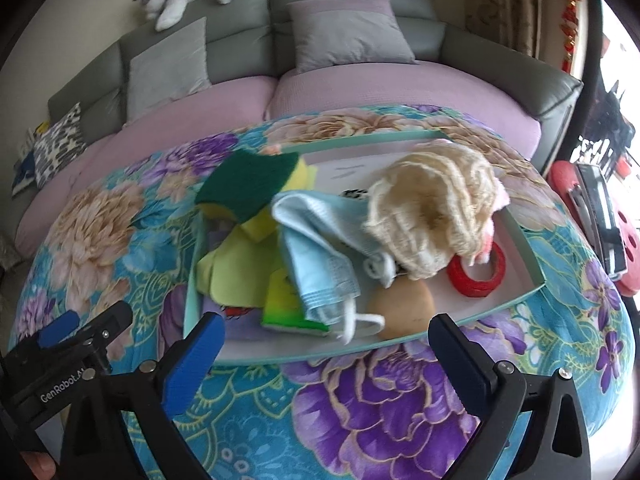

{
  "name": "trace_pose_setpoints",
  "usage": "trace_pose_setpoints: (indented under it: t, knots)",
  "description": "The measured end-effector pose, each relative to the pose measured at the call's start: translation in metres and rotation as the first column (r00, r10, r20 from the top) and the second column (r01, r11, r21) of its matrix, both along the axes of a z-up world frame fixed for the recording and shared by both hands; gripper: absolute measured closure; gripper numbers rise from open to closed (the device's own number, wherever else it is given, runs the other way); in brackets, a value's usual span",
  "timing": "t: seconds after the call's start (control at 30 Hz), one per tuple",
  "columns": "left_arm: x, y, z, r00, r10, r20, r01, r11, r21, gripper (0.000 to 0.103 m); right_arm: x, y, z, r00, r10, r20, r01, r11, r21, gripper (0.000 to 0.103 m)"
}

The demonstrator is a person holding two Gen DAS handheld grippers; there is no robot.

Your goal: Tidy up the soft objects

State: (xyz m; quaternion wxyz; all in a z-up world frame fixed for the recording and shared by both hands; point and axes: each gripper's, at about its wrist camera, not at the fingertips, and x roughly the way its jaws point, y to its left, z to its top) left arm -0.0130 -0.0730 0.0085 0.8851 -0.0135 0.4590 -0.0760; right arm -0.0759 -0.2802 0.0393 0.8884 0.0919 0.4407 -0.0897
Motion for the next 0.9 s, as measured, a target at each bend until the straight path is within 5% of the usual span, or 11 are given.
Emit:
trace_pose_setpoints:
  t: [0.9]
  knots:
    - [-0.005,0.016,-0.008,0.998,0.025,-0.058,-0.02,0.996,0.082,0.008,0.005,0.015,-0.012,0.997,0.04,-0.059,-0.041,0.999,-0.025,0.0]
